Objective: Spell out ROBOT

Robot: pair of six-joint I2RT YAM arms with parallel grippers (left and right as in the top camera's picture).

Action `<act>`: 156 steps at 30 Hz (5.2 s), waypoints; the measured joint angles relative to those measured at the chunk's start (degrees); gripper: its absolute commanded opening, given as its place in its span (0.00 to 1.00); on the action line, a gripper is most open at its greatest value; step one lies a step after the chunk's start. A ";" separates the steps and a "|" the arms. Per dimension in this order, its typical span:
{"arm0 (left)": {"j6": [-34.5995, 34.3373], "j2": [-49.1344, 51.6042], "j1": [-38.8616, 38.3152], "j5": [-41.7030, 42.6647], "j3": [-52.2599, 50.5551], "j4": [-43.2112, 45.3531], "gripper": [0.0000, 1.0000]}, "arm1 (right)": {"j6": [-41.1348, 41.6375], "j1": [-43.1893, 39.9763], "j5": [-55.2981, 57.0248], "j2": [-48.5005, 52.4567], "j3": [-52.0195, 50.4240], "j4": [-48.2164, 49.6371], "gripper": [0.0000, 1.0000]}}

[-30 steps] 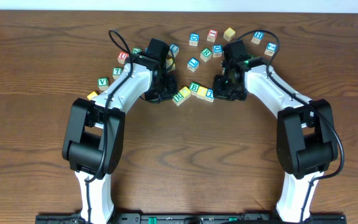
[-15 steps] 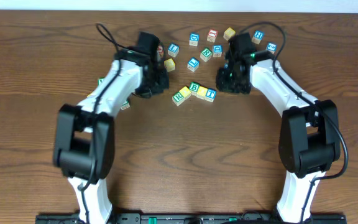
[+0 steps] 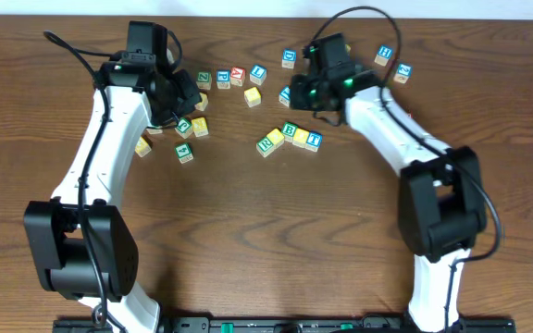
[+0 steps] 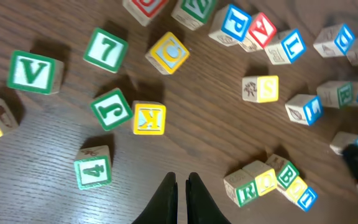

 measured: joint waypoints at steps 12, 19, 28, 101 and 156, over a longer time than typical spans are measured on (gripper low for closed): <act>-4.15 0.00 2.43 -4.87 0.00 -1.73 0.07 | 1.90 4.66 0.42 4.17 0.00 1.62 0.09; -4.33 0.00 2.38 -5.09 -0.76 -1.79 0.08 | 2.34 4.79 0.87 4.74 0.00 -2.95 0.01; -4.33 0.00 2.38 -5.57 -1.25 -2.03 0.07 | 3.45 5.22 1.86 4.74 0.00 -5.29 0.02; -15.76 6.21 -10.64 2.27 -13.42 9.11 0.07 | -8.94 5.49 -6.10 4.74 0.00 -16.55 0.02; -10.05 6.21 -10.60 -1.46 -13.42 10.49 0.08 | -7.91 9.25 -0.98 4.94 3.23 -13.14 0.05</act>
